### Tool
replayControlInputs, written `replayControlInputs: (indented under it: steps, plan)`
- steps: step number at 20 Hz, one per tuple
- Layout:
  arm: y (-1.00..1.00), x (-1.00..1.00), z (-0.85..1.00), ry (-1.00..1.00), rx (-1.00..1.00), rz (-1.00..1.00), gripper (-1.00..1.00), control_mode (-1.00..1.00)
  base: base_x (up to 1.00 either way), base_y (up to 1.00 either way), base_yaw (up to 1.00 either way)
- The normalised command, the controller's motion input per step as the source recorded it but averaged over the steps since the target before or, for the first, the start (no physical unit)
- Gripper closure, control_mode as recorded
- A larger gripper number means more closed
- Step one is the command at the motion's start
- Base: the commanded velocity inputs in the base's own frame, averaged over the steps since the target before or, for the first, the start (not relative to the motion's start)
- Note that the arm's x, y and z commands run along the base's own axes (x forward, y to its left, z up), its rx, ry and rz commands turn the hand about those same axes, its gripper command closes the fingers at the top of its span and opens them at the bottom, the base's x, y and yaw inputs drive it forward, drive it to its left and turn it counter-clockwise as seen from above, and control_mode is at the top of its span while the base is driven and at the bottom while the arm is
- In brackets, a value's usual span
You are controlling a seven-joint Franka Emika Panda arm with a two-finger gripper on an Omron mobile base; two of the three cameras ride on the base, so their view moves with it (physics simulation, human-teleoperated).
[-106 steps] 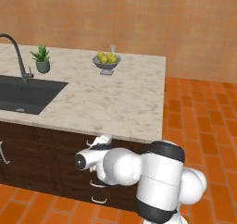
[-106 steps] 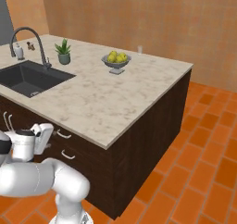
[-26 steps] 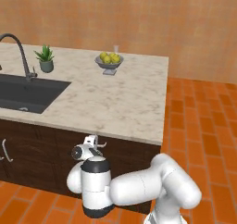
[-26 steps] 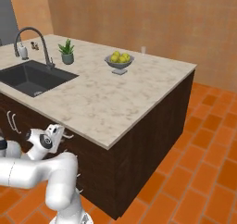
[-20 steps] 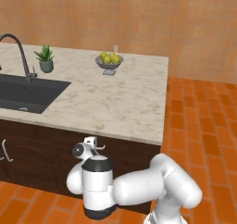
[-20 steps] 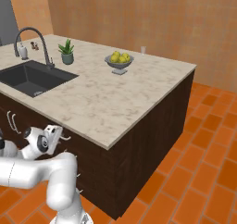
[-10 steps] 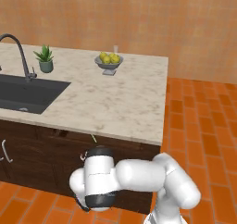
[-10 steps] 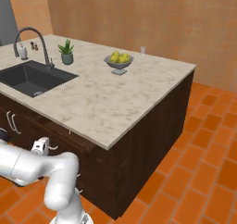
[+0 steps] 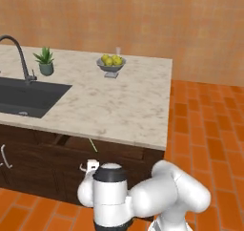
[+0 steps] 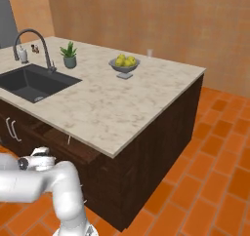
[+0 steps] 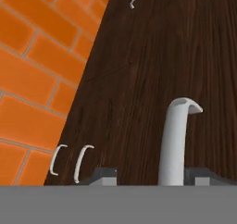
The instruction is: Take a straw from the drawer in front and place it inside the glass cup on the dining counter.
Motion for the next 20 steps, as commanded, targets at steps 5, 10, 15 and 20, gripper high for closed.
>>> replayControlInputs:
  steps: [5,10,15,20]
  plan:
    - [1.0,-1.0,-0.88,0.42,0.0,0.17,1.0,-1.0,0.0,0.0,0.0]
    - [1.0,-1.0,-0.72,0.45,0.0,0.11,1.0,-1.0,0.0,0.0,0.0]
    - [0.79,-1.0,-0.33,0.41,0.02,0.06,1.0,-1.0,0.0,0.0,0.0]
    - [-0.54,-0.39,0.9,0.0,0.32,-0.09,-1.0,-1.0,0.0,0.0,0.0]
